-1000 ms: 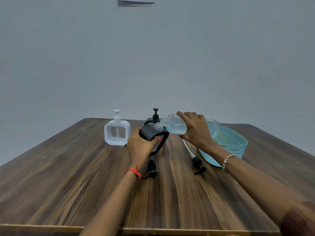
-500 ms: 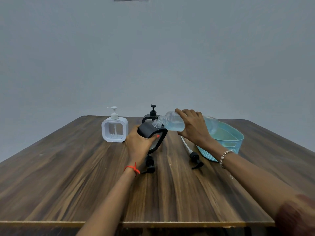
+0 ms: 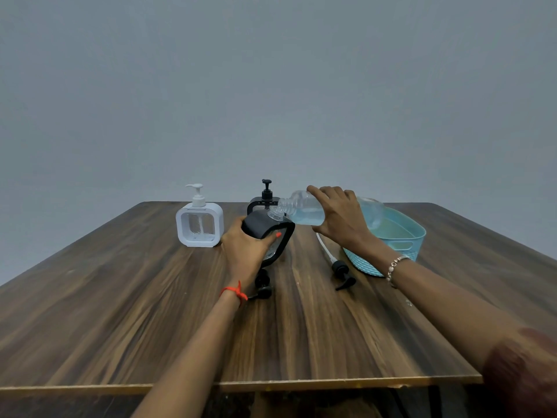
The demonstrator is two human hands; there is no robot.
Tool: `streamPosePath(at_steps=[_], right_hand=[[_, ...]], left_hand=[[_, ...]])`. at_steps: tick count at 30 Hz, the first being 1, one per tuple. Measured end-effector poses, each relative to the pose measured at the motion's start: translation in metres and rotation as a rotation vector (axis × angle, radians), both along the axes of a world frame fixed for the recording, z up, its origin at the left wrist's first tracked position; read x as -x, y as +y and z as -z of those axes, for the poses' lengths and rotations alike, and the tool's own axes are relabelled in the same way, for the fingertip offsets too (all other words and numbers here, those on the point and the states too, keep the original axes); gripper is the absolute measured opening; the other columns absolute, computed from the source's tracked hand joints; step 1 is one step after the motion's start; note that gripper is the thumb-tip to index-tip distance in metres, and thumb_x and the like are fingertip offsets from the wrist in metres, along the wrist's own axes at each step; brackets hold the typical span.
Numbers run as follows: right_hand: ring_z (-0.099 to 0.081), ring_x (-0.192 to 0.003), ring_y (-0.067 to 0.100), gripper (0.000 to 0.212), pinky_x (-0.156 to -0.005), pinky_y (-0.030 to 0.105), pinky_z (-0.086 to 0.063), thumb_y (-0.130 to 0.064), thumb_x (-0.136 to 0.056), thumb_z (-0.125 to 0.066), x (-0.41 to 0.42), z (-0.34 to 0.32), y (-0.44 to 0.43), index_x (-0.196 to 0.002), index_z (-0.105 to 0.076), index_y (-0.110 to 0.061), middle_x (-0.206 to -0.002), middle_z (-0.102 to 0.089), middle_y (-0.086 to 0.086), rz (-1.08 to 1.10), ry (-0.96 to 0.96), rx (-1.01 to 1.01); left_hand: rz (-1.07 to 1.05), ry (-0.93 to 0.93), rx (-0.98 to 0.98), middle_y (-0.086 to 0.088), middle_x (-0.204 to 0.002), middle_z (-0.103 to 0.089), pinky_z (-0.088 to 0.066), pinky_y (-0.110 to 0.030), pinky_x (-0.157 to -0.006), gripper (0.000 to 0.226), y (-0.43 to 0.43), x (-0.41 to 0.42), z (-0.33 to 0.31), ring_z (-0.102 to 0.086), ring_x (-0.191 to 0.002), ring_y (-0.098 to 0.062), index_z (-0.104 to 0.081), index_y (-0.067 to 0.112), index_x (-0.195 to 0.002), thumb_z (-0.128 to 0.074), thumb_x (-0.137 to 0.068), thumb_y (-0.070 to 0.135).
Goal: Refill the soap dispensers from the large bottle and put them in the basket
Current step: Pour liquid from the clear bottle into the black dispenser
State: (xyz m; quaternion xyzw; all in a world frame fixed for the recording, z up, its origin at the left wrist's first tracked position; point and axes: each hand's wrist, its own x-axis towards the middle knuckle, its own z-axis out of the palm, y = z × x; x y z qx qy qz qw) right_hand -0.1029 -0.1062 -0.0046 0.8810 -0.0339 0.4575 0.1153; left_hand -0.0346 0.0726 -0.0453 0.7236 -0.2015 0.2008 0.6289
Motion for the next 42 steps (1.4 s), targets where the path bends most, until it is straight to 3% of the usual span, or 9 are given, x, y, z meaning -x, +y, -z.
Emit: streamPosePath(at_steps=[11, 42], right_hand=[[-0.062, -0.081, 0.037, 0.067, -0.073, 0.044, -0.045, -0.012, -0.05, -0.081, 0.002, -0.0019, 0.0003, -0.113, -0.06, -0.006, -0.093, -0.066, 0.018, 0.001, 0.021, -0.015], [-0.063, -0.081, 0.037, 0.073, -0.074, 0.046, -0.047, -0.01, -0.044, -0.084, 0.0034, -0.0023, 0.0056, -0.113, -0.061, -0.006, -0.093, -0.066, 0.018, 0.006, 0.022, 0.011]], left_hand=[[0.016, -0.005, 0.014, -0.009, -0.096, -0.069, -0.047, -0.023, -0.072, 0.054, 0.0001, 0.0032, -0.0016, -0.058, -0.08, -0.013, -0.064, 0.006, -0.101, -0.087, -0.057, 0.027], [0.009, 0.033, 0.045, -0.009, -0.095, -0.07, -0.055, -0.039, -0.079, 0.055, 0.0041, 0.0053, 0.0031, -0.065, -0.088, -0.024, -0.064, 0.008, -0.099, -0.088, -0.054, 0.029]])
